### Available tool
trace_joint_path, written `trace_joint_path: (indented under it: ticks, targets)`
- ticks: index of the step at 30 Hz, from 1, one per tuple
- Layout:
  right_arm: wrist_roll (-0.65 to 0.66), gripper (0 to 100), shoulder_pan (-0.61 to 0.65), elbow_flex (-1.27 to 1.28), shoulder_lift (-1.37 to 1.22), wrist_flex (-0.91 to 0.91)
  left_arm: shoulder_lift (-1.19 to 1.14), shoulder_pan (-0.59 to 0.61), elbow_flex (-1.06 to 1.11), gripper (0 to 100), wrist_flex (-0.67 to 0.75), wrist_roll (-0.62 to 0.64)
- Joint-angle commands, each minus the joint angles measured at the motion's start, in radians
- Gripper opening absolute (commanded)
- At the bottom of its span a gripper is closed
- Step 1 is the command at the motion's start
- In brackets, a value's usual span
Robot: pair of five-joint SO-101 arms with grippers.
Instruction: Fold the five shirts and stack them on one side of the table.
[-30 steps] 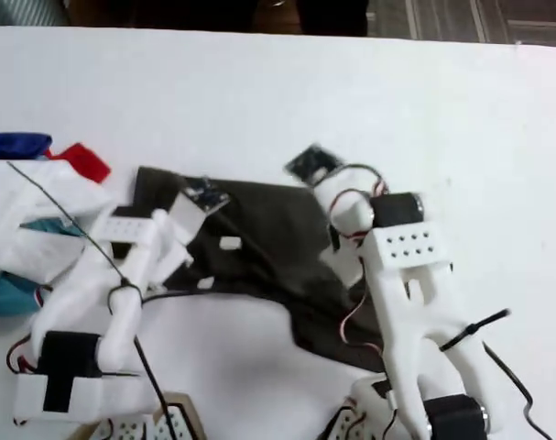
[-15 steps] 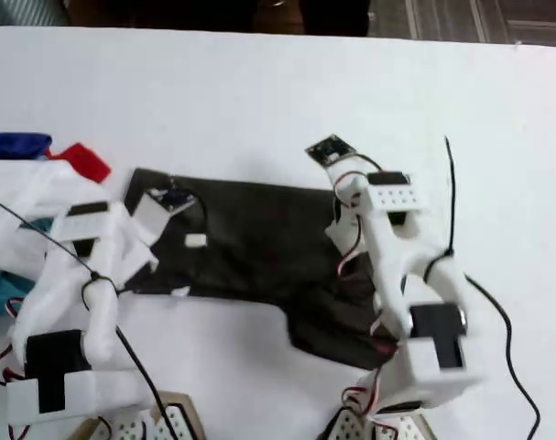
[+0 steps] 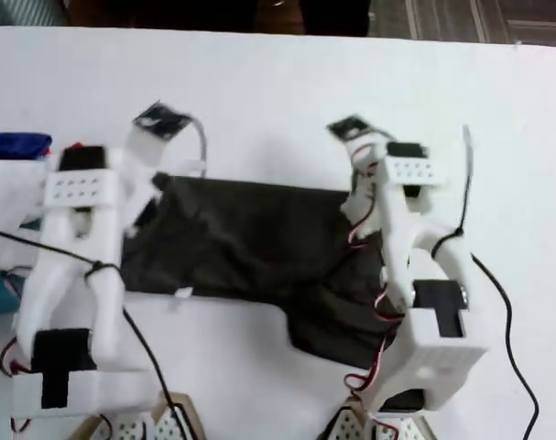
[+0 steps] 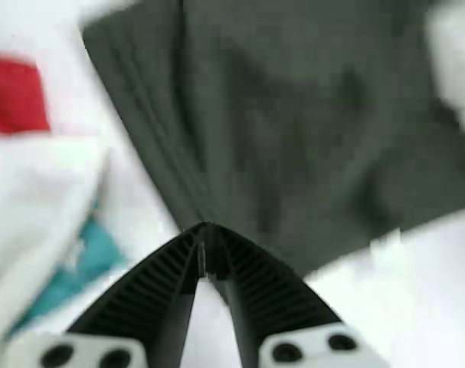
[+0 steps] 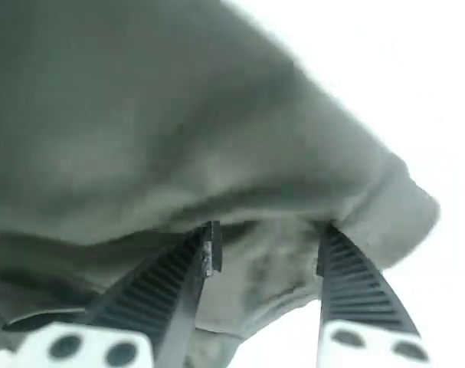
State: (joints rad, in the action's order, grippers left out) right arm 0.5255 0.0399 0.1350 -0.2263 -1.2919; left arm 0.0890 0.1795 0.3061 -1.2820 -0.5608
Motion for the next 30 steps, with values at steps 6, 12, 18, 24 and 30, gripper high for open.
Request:
trace_joint_path:
  ticks: [6,12,18,24,30]
  targets:
    - [-0.014,21.2,-0.061,-0.086,-0.004,0.088,-0.466,-0.13,-0.364,3,0.118,0.17]
    - [-0.137,21.5,-0.154,-0.137,-0.064,0.136,-0.807,-0.095,-0.812,3,-0.141,0.192]
    - [-0.135,21.6,-0.157,-0.203,-0.189,0.136,-1.023,-0.044,-1.118,3,-0.281,0.192]
    - [-0.135,20.0,-0.162,-0.315,-0.354,0.114,-1.163,-0.034,-1.33,3,-0.402,0.192]
    - [-0.141,3.8,-0.162,-0.489,-0.417,0.073,-1.237,-0.032,-1.491,3,-0.482,0.192]
